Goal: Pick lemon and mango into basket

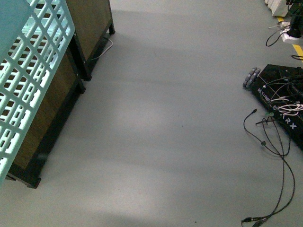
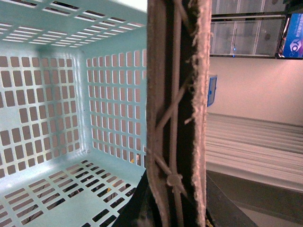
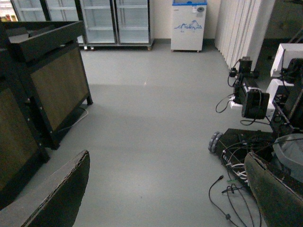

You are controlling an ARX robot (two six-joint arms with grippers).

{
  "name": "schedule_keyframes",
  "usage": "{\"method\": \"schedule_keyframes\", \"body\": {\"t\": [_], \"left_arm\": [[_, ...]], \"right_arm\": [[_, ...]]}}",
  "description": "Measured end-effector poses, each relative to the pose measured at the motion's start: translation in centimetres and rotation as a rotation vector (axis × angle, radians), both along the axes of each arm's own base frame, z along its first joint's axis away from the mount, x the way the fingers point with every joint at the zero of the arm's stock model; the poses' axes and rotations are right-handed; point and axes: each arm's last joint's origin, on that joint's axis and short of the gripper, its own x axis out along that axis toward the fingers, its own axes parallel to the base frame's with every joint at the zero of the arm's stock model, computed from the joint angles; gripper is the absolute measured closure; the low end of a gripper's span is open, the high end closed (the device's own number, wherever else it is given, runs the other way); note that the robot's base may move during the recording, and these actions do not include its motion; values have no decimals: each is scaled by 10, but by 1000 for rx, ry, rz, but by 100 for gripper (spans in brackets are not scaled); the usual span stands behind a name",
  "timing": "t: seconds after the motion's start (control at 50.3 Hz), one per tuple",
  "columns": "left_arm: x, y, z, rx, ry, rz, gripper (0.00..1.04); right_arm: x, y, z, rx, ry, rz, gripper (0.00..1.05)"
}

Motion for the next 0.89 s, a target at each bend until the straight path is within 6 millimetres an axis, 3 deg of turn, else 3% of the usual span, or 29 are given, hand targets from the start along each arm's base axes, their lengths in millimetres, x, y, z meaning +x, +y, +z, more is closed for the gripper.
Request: {"method": "schedule_keyframes", "body": {"t": [0.894], "left_arm": [[0, 0, 0, 0, -1, 0, 98]], "right_arm": [[0, 0, 0, 0, 0, 0, 9]]}}
